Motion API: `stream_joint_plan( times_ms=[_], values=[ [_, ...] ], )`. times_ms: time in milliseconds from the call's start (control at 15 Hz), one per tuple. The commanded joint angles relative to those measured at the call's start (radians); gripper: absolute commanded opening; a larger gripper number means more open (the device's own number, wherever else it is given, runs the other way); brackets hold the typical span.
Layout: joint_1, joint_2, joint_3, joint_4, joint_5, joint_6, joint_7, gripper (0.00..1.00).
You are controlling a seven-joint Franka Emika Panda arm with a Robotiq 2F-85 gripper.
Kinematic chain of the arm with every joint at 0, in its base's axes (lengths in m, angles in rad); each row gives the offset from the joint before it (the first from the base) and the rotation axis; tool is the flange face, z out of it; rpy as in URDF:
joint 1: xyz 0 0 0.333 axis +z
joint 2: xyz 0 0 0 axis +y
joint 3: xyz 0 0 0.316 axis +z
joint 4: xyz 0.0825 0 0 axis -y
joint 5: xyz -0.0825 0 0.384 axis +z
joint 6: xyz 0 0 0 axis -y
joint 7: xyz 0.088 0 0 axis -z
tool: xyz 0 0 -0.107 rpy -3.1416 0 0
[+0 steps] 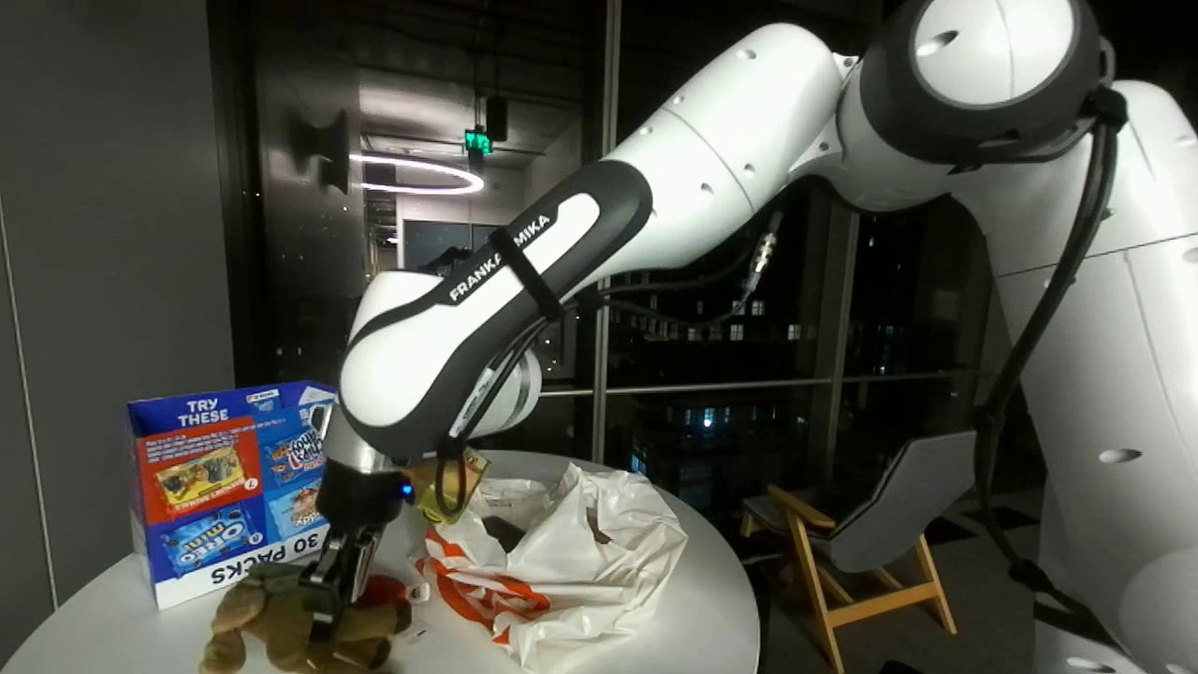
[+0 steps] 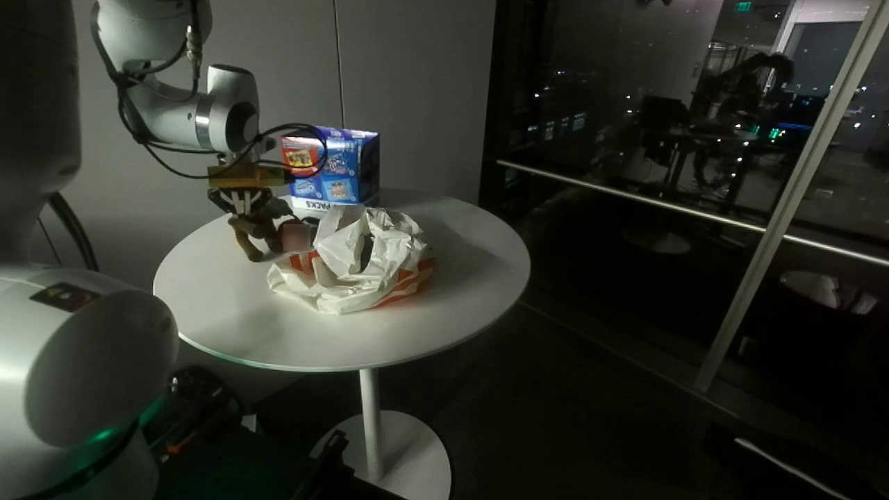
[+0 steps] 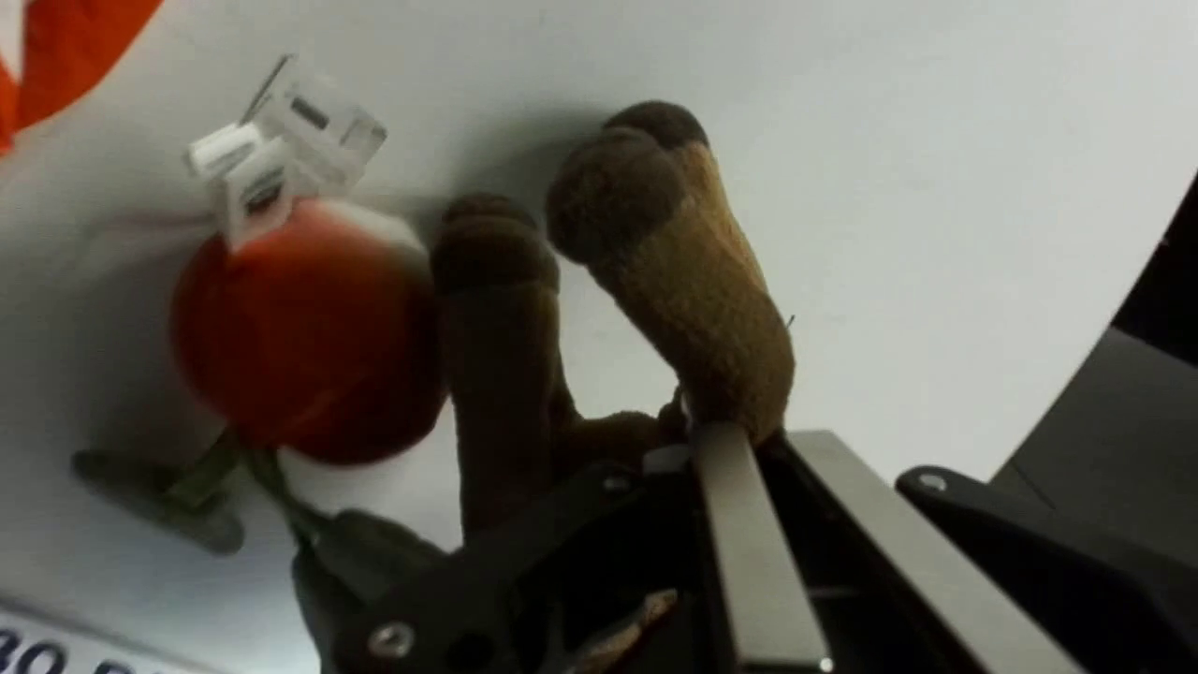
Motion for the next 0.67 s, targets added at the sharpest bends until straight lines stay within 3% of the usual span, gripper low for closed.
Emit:
stream_joint_plan(
  times_ms=[0,200,600],
  values=[
    [-0.009,-0.174,-0.027,-0.062,0.006,0.062,0.071,0.03],
    [0.008,-0.262,-0.094,-0.083,-0.135,0.081,0.192,0.03],
    [-0.034,-0.365,-0.169,-0.141,-0.598,0.034,0.599,0.03]
  ],
)
